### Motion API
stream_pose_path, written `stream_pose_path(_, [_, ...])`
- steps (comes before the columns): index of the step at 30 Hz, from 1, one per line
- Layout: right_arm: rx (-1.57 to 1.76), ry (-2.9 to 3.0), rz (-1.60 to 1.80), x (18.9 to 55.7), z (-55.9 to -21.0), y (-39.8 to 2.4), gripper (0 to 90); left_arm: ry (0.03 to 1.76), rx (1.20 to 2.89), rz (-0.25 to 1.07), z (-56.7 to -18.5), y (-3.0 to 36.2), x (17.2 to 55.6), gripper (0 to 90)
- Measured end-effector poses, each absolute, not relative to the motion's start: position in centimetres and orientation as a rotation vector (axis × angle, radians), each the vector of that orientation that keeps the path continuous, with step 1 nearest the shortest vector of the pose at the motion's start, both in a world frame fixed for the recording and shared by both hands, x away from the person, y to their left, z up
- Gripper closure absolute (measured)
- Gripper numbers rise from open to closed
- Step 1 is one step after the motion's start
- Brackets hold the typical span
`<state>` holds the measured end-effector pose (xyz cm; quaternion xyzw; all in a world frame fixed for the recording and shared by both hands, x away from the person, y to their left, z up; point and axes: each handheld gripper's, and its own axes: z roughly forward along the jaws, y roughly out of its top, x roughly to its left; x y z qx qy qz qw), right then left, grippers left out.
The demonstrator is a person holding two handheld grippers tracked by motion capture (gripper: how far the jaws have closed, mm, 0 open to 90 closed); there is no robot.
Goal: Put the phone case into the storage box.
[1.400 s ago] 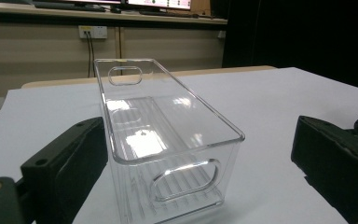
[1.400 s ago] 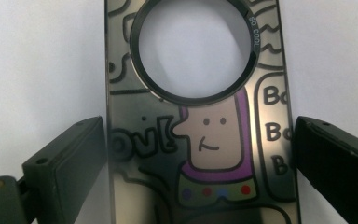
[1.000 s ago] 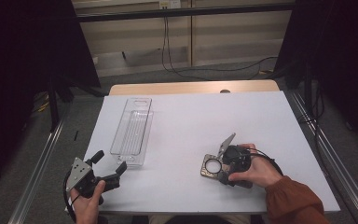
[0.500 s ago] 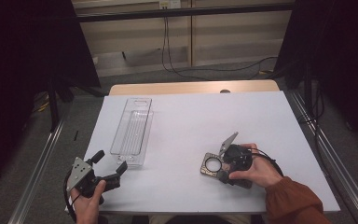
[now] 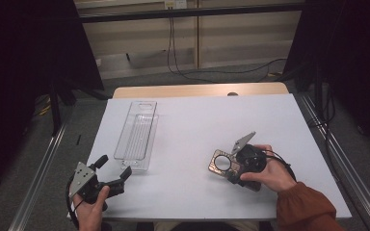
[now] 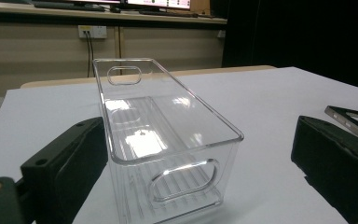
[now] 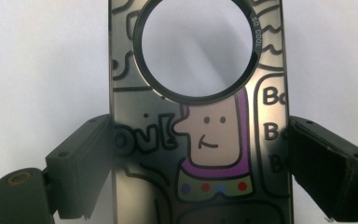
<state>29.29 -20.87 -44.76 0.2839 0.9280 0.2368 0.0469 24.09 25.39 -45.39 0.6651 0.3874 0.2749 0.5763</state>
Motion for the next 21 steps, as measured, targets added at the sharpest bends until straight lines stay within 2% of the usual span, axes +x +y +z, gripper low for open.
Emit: stream_pose_path(21, [0.871, 2.678, 0.979, 29.2, -43.3, -22.0, 12.4, 0.902, 1.561, 0.641, -45.3, 25.2, 23.9, 3.7])
